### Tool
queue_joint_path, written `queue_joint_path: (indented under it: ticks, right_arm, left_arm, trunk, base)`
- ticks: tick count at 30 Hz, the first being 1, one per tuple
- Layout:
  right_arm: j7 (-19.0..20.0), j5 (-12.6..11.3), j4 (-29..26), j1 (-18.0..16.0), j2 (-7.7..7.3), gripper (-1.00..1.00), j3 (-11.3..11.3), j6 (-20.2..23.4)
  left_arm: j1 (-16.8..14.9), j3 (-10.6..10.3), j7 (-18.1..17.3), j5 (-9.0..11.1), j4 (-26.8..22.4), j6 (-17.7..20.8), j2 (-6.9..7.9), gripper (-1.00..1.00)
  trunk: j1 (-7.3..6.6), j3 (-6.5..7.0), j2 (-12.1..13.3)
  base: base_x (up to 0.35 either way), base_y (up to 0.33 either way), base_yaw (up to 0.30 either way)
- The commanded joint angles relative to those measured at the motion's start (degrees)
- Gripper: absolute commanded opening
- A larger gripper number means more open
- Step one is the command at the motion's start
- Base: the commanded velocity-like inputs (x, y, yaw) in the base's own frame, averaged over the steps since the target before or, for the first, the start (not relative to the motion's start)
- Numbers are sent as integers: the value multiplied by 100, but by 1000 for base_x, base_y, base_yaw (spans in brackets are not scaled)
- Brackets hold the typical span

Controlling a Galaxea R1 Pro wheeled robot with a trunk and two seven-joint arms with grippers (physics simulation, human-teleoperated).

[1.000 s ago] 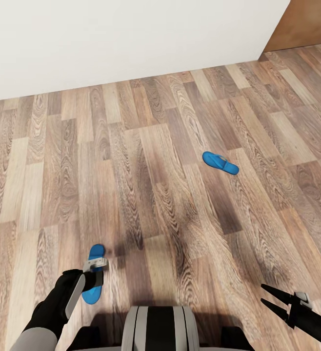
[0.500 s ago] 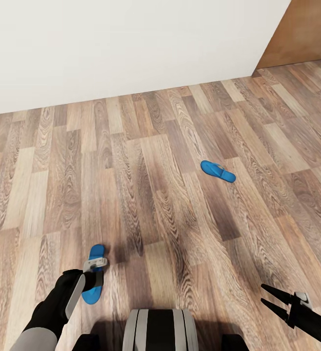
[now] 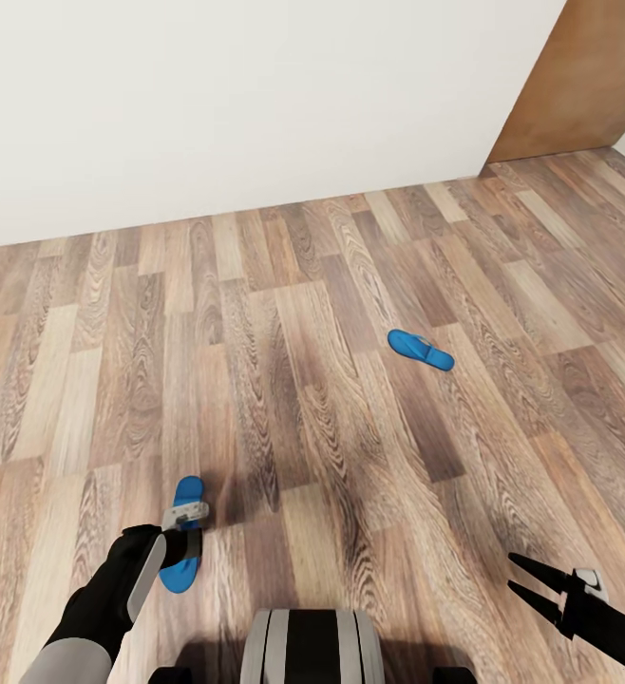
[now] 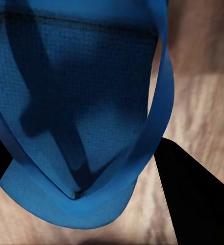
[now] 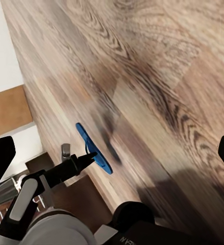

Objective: In the bedroom, move the book from the bed onto either nightstand, and place the two sandals side by side next to the bed.

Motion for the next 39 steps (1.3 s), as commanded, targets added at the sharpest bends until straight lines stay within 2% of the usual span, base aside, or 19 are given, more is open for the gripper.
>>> queue_joint_path:
  ticks: [1, 18, 26, 39]
  right_arm:
    - [7, -12, -3, -2, -2, 100, -4, 27]
    - [20, -12, -19, -2, -4, 100, -8, 26]
    - [25, -26, -520, -2, -4, 100, -41, 26]
    - [25, -54, -590, -2, -5, 100, -45, 26]
  left_arm:
    - [-1, 7, 3, 41, -6, 30, 0, -100]
    - [-1, -1, 2, 41, -7, 30, -2, -100]
    - [-1, -1, 2, 41, -8, 30, -7, -100]
    - [-1, -10, 2, 36, -6, 30, -19, -100]
  trunk:
    - [-3, 20, 0]
    - [-47, 396, 23]
    - [-68, 574, 34]
    - [-101, 862, 51]
  base:
    - [0, 0, 0]
    - [0, 0, 0]
    - [0, 0, 0]
    - [0, 0, 0]
